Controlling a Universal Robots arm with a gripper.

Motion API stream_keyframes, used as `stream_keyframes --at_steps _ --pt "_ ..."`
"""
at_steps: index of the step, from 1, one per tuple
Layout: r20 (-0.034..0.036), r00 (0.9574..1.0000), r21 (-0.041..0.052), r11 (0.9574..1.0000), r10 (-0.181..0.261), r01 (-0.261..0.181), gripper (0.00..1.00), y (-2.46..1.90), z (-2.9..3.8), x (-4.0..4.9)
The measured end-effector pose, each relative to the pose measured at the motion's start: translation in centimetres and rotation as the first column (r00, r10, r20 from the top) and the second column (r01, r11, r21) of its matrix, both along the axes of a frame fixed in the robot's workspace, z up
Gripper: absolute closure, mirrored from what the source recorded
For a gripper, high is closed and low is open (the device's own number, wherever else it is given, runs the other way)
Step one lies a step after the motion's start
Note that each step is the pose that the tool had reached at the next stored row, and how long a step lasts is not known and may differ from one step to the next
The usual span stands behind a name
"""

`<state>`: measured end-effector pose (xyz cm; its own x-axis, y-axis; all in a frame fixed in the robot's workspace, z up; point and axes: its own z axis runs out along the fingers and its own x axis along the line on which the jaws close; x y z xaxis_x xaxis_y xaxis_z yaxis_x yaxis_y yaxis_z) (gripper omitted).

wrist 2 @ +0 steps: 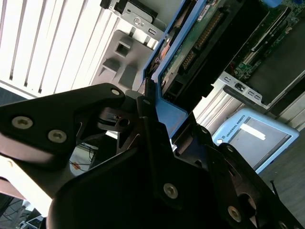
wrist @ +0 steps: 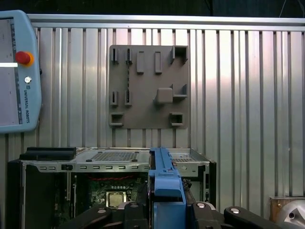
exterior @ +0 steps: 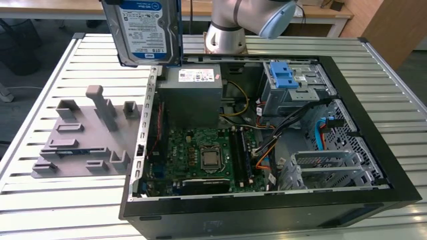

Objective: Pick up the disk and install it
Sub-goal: 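Pick up the disk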

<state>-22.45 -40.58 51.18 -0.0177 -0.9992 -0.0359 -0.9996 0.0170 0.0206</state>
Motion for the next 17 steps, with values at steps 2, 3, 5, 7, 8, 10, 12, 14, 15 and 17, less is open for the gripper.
stream_keyframes --at_steps 2,3,5,7,8,10,12,14,15,17 --pt "0.0 1.0 0.0 1.0 0.0 0.0 0.63 0.0 0.0 0.0" --pt "0.0 1.0 0.0 1.0 0.0 0.0 0.63 0.0 0.0 0.0" --pt "-0.0001 1.0 -0.0001 1.0 0.0 0.0 0.63 -0.01 0.0 0.01" --pt "0.0 1.0 0.0 1.0 0.0 0.0 0.63 -0.05 0.0 0.01" --pt "0.0 1.0 0.0 1.0 0.0 0.0 0.63 -0.09 0.0 0.01" --pt "0.0001 1.0 0.0 1.0 0.0 0.0 0.63 -0.18 0.0 0.01" --pt "0.0 1.0 0.0 1.0 0.0 0.0 0.63 -0.37 0.0 0.01" --pt "0.0 1.0 0.0 1.0 0.0 0.0 0.63 -0.72 0.0 0.01" --pt "0.0 1.0 0.0 1.0 0.0 0.0 0.63 -0.94 0.0 0.0" --pt "0.0001 1.0 0.0 1.0 0.0 0.0 0.63 -1.33 0.0 0.06"
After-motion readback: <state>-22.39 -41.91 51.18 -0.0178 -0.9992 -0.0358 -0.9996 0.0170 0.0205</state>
